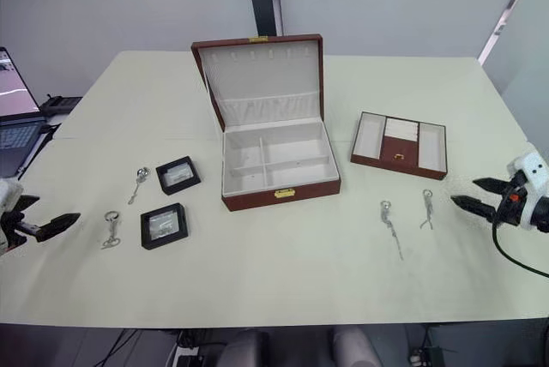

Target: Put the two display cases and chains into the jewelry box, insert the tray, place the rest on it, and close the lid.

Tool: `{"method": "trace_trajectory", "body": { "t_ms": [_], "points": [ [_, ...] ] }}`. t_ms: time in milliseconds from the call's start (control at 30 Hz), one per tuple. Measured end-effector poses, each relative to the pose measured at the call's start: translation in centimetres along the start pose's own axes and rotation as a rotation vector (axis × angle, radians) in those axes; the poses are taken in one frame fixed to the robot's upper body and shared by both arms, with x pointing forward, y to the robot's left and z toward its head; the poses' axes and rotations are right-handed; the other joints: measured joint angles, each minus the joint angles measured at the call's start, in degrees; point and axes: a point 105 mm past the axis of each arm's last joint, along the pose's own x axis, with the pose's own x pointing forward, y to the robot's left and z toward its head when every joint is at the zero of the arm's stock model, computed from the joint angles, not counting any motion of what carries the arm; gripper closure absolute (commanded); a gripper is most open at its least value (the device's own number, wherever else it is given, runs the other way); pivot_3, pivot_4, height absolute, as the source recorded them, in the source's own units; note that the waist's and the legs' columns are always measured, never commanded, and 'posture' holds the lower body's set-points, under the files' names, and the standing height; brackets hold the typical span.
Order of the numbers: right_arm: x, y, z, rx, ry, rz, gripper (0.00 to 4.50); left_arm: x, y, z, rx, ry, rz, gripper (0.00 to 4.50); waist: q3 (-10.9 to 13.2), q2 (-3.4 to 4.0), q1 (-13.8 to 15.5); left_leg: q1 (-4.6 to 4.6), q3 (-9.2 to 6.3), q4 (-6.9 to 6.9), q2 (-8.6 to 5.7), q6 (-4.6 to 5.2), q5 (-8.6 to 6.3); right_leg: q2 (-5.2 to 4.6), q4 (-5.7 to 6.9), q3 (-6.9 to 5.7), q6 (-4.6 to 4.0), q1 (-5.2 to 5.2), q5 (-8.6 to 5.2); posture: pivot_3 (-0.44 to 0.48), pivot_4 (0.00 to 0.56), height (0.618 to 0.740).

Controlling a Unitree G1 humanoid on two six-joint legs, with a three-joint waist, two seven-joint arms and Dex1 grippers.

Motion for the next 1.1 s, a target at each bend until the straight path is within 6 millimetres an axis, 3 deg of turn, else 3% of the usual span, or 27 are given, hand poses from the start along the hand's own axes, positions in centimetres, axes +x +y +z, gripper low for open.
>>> {"method": "trace_trajectory", "body": {
  "t_ms": [200, 300, 400, 500, 700, 933, 1000, 1100],
  "points": [
    [4.0, 2.8, 2.2, -0.002, -0.164, 0.002, 0.02, 3.2, -2.9, 2.4, -0.129, -0.135, 0.041, 0.01, 0.00, -0.03, -0.05, -0.04, -0.07, 0.28, 0.00, 0.00, 0.00, 0.02, 0.33, 0.00, 0.01, -0.01, 0.00, 0.000, 0.150, 0.740],
    [5.8, 3.6, 4.0, -0.013, -0.232, -0.010, 0.00, 4.1, -4.0, 4.4, -0.152, -0.184, 0.054, 0.63, 0.00, -0.02, -0.05, -0.05, -0.10, 0.45, -0.01, 0.00, 0.00, 0.03, 0.40, 0.01, 0.00, -0.01, 0.00, 0.000, 0.150, 0.740],
    [8.2, 5.0, 6.1, -0.037, -0.282, 0.015, 0.00, 5.2, -6.2, 6.1, -0.146, -0.208, 0.014, 1.58, -0.01, -0.02, -0.08, -0.04, -0.11, 0.47, -0.02, 0.00, 0.00, 0.04, 0.44, 0.01, 0.00, -0.01, 0.00, 0.000, 0.150, 0.740],
    [10.3, 6.6, 6.5, -0.053, -0.272, 0.051, 0.64, 6.3, -8.4, 6.5, -0.150, -0.194, -0.035, 2.55, -0.01, -0.02, -0.04, -0.06, -0.13, 0.48, -0.02, 0.00, 0.00, 0.04, 0.43, 0.00, 0.00, -0.01, 0.00, 0.000, 0.150, 0.740],
    [14.3, 9.5, 5.7, -0.101, -0.195, 0.100, 2.58, 8.1, -13.5, 7.2, -0.131, -0.164, -0.150, 4.49, -0.01, -0.03, -0.06, -0.07, -0.13, 0.52, -0.03, 0.00, 0.00, 0.03, 0.43, 0.01, 0.00, -0.01, 0.00, 0.000, 0.150, 0.740],
    [17.0, 11.2, 4.4, -0.136, -0.117, 0.131, 4.37, 9.4, -18.3, 8.3, -0.123, -0.138, -0.276, 4.50, -0.01, -0.03, -0.05, -0.07, -0.14, 0.52, -0.04, -0.01, 0.00, 0.03, 0.43, 0.00, 0.00, -0.01, 0.00, 0.000, 0.150, 0.740],
    [17.6, 12.2, 4.0, -0.154, -0.099, 0.160, 4.49, 9.9, -20.1, 8.4, -0.124, -0.124, -0.326, 4.50, -0.01, -0.03, -0.06, -0.07, -0.15, 0.52, -0.04, -0.01, 0.00, 0.03, 0.43, 0.00, 0.00, -0.01, 0.00, 0.000, 0.150, 0.740],
    [17.8, 12.5, 3.9, -0.156, -0.094, 0.174, 4.49, 10.1, -20.7, 8.6, -0.123, -0.115, -0.339, 4.50, -0.01, -0.02, -0.10, -0.08, -0.16, 0.52, -0.04, -0.01, 0.00, 0.04, 0.43, 0.00, 0.00, -0.02, 0.00, 0.000, 0.150, 0.740]
  ]
}}
